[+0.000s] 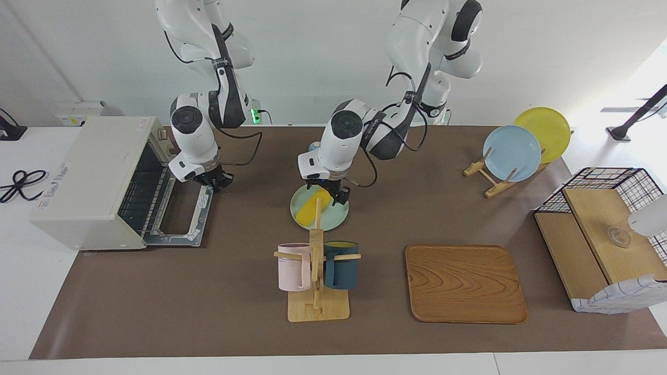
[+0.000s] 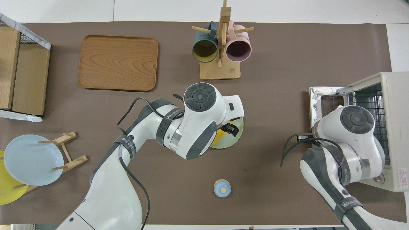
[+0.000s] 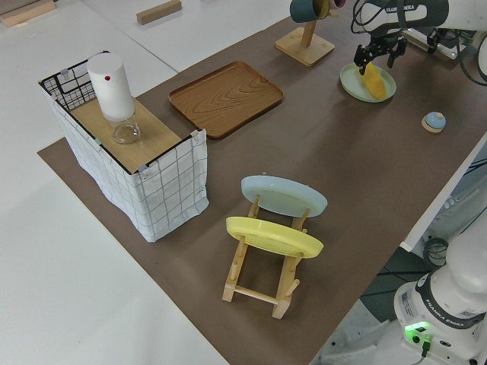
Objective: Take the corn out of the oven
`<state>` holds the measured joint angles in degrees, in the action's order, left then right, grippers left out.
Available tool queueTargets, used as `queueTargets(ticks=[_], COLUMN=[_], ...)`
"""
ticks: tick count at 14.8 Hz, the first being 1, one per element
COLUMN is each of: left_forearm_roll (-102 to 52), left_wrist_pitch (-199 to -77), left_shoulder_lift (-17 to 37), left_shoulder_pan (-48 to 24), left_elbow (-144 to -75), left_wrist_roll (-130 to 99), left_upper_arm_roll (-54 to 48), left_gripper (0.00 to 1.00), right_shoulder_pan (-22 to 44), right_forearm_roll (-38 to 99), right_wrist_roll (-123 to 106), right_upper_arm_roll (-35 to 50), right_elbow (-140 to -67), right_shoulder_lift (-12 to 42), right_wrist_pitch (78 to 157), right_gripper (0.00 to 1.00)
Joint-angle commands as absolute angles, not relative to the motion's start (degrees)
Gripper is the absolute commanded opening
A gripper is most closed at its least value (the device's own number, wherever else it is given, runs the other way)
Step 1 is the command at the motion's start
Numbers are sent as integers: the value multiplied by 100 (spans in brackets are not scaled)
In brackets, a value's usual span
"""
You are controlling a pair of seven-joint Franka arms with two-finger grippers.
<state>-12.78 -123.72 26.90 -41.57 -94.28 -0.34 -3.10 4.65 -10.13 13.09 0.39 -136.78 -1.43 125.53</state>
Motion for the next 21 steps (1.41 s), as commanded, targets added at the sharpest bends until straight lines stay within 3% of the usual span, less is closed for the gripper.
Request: queueTargets(ticks=[1,4,8,12,14,16,18,19,21], left_forearm_roll=[-1424,-1424,-1424,-1424,-1424,-1433,-1607,-1678,-1714], left_wrist_pitch=[-12664,-12866,-13113,-13219,-13193,-13096,-12991,-12964,-12842], left_shoulder_lift=[2829,2892,2865,2856,2856,2848,2856,2848,2856], left_shoulder_pan=[-4254,-4315,-4342,-4430,-4430,-4377,-4333,-4324,-4219], left_elbow=[-9475,-9536,-9799,-9888,-9888,-9853,-9774,-9730,-9607], left_wrist_roll=[53,35,18,0,0,0,-70,-88,-97], left_upper_arm_roll=[-220,-220,-211,-202,-211,-211,-211,-202,-193], left_gripper=[100,100,100,100,59,36,5,0,0], right_shoulder_pan=[352,203,-517,-773,-747,-695,-686,-659,-406], right_forearm_roll=[-1677,-1854,-1925,-1899,-1837,-1698,-1049,-802,-721], right_wrist_roll=[1065,512,-604,-1247,-1257,-1222,-1204,-1178,-863], right_upper_arm_roll=[-26,-61,-53,-53,-44,-18,9,35,105], right_elbow=[-13045,-12876,-12823,-12429,-12183,-11954,-11420,-10982,-10269], right_shoulder_lift=[-290,-456,-799,-949,-923,-879,-687,-503,-221], right_wrist_pitch=[11683,11575,11532,11049,10812,10662,10399,10076,9478], right_gripper=[8,9,11,13,13,13,13,13,13])
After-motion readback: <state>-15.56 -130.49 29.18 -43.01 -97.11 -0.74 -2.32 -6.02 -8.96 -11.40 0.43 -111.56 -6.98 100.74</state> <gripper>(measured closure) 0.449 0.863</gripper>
